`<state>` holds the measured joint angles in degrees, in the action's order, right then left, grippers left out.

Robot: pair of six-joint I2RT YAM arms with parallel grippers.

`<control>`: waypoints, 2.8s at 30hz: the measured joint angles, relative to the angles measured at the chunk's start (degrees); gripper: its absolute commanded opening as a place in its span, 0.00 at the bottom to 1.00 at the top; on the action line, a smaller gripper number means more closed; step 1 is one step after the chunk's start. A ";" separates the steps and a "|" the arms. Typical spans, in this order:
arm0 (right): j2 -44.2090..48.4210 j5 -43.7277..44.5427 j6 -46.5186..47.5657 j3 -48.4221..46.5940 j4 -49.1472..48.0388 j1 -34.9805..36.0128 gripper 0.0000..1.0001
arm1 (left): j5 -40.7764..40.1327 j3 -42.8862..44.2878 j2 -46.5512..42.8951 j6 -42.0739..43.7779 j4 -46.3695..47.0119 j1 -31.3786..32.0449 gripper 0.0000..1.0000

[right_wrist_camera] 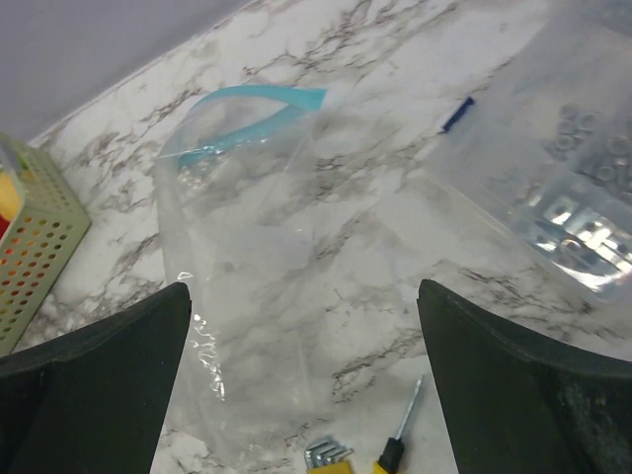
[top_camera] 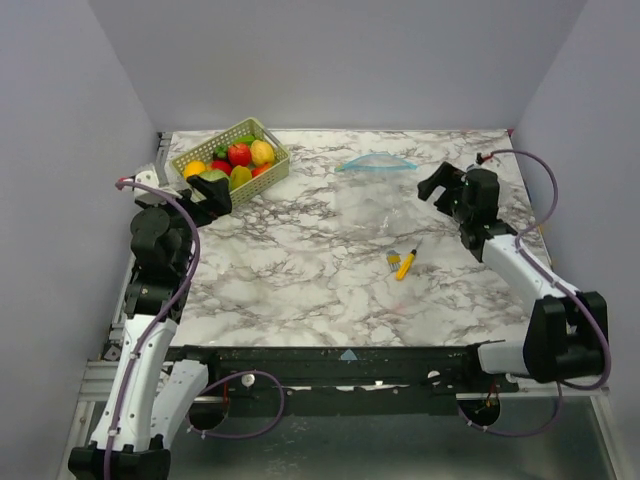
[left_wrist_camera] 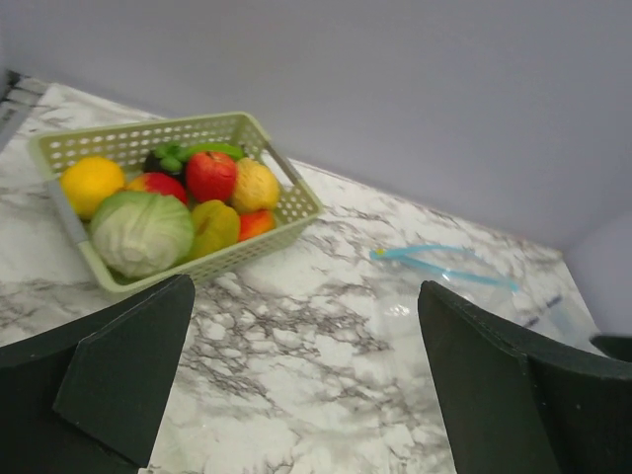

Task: Place the food in the zip-top bag and seal the zipper
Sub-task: Move the zipper food storage bag to the center of the board, then pick up the zipper food storage bag at the center of the board.

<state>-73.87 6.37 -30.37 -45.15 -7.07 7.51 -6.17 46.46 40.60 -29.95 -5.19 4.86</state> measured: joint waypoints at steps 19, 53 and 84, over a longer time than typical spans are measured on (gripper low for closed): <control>-26.49 -14.84 3.48 -24.02 6.01 8.57 0.84 | 29.55 9.40 15.39 10.14 -9.77 13.46 0.99; -10.34 -35.47 42.58 1.70 1.84 28.28 0.01 | 28.06 9.73 19.80 9.81 -14.47 17.70 0.98; -9.68 -45.07 43.23 1.64 3.15 28.26 0.01 | 41.64 20.17 52.00 5.99 -24.06 16.61 0.62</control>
<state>-83.55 -38.70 12.86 -43.51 -3.92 35.77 35.46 66.63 92.60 -23.97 -29.26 21.47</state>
